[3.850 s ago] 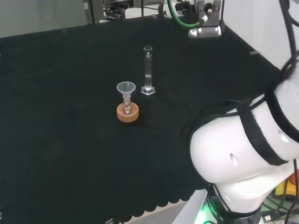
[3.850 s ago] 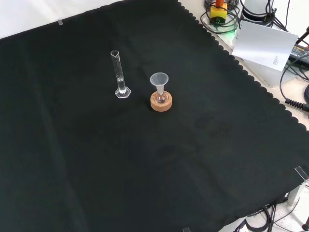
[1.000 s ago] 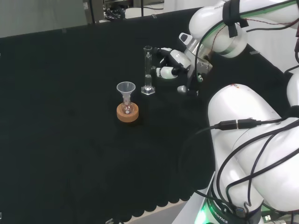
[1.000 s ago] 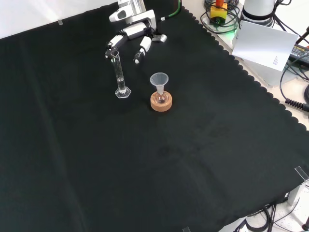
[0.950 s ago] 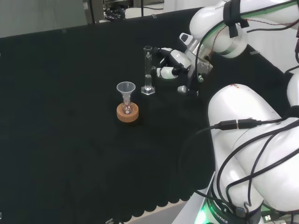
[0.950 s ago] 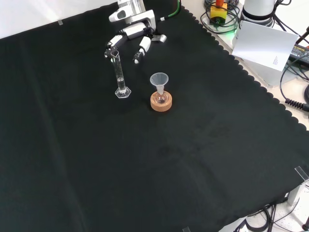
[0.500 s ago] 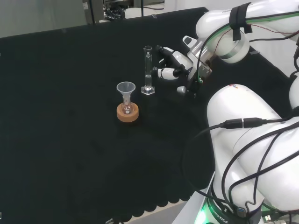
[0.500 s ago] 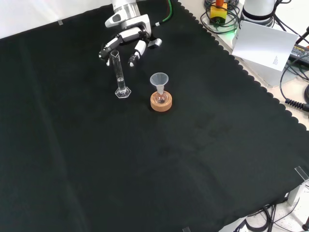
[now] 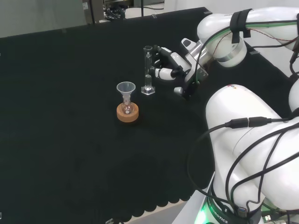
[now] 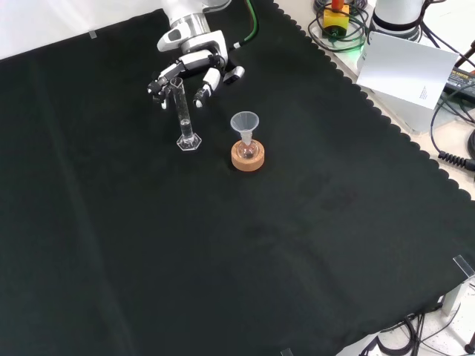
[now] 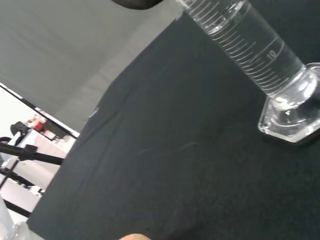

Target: Pick up the graduated cylinder.

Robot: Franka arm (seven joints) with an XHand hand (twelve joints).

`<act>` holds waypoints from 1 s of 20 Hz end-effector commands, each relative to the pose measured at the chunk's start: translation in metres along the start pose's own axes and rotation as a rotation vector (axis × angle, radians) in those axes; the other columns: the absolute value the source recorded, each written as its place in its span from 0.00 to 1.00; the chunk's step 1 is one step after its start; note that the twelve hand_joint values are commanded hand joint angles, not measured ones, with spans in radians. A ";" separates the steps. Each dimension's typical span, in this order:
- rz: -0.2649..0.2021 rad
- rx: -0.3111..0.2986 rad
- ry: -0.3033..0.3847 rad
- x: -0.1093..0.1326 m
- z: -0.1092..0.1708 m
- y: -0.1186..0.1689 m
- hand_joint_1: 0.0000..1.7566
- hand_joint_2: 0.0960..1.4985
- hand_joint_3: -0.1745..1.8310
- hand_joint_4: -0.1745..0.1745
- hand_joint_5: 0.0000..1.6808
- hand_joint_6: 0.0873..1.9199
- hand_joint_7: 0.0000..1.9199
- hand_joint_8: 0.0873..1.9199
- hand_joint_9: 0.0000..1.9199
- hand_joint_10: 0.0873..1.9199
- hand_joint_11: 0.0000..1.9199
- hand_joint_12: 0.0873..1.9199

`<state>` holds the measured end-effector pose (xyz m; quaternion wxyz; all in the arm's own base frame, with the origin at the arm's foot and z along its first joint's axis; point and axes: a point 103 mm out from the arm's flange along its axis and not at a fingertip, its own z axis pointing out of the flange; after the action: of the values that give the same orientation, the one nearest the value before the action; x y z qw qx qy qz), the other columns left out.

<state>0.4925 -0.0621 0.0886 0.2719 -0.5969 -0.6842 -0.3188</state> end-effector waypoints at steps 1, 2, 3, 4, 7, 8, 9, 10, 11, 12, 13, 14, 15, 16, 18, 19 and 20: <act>-0.034 0.008 0.038 0.002 0.009 0.003 0.55 0.65 0.00 0.50 0.20 0.00 0.20 0.31 0.34 0.27 0.21 0.66; -0.036 0.008 0.048 0.002 0.010 0.004 0.55 0.65 0.00 0.50 0.20 0.00 0.20 0.31 0.34 0.27 0.21 0.66; -0.037 0.007 0.062 0.002 0.010 0.004 0.55 0.65 0.00 0.50 0.21 0.00 0.21 0.31 0.34 0.27 0.22 0.66; -0.042 0.007 0.068 0.001 0.010 0.004 0.56 0.65 0.00 0.50 0.21 0.00 0.21 0.31 0.34 0.26 0.22 0.66; -0.052 0.005 0.081 0.000 0.011 0.005 0.56 0.65 0.00 0.50 0.22 0.00 0.22 0.31 0.35 0.26 0.22 0.66; -0.058 0.006 0.084 0.000 0.011 0.006 0.57 0.65 0.00 0.51 0.22 0.00 0.22 0.31 0.36 0.26 0.22 0.66; -0.067 0.009 0.087 0.000 0.012 0.007 0.57 0.65 0.00 0.51 0.23 0.00 0.23 0.30 0.36 0.25 0.22 0.66; -0.075 0.014 0.090 0.000 0.012 0.008 0.57 0.65 0.00 0.51 0.24 0.00 0.23 0.30 0.37 0.25 0.22 0.66; -0.080 0.018 0.094 0.001 0.013 0.009 0.58 0.65 0.00 0.51 0.24 0.00 0.24 0.30 0.37 0.25 0.23 0.66; -0.085 0.023 0.097 0.001 0.013 0.010 0.58 0.65 0.00 0.51 0.25 0.00 0.24 0.30 0.37 0.25 0.23 0.66; -0.089 0.026 0.099 0.001 0.014 0.010 0.58 0.65 0.00 0.51 0.25 0.00 0.25 0.30 0.37 0.25 0.23 0.66; -0.094 0.029 0.101 0.001 0.015 0.011 0.59 0.65 0.00 0.51 0.26 0.00 0.25 0.30 0.38 0.25 0.23 0.66; -0.097 0.033 0.105 0.002 0.016 0.012 0.59 0.65 0.00 0.52 0.26 0.00 0.25 0.30 0.38 0.25 0.23 0.66; -0.100 0.036 0.108 0.002 0.017 0.013 0.59 0.65 0.00 0.52 0.26 0.00 0.25 0.30 0.38 0.25 0.23 0.65; -0.107 0.041 0.117 0.002 0.019 0.015 0.60 0.66 0.00 0.52 0.27 0.00 0.26 0.30 0.38 0.25 0.23 0.65; -0.110 0.043 0.121 0.002 0.020 0.015 0.60 0.66 0.00 0.52 0.27 0.00 0.26 0.30 0.38 0.25 0.23 0.65; -0.111 0.043 0.126 0.002 0.021 0.016 0.60 0.66 0.00 0.52 0.28 0.00 0.26 0.30 0.38 0.25 0.23 0.65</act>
<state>0.5070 -0.0471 0.0806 0.3024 -0.5393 -0.7026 -0.3524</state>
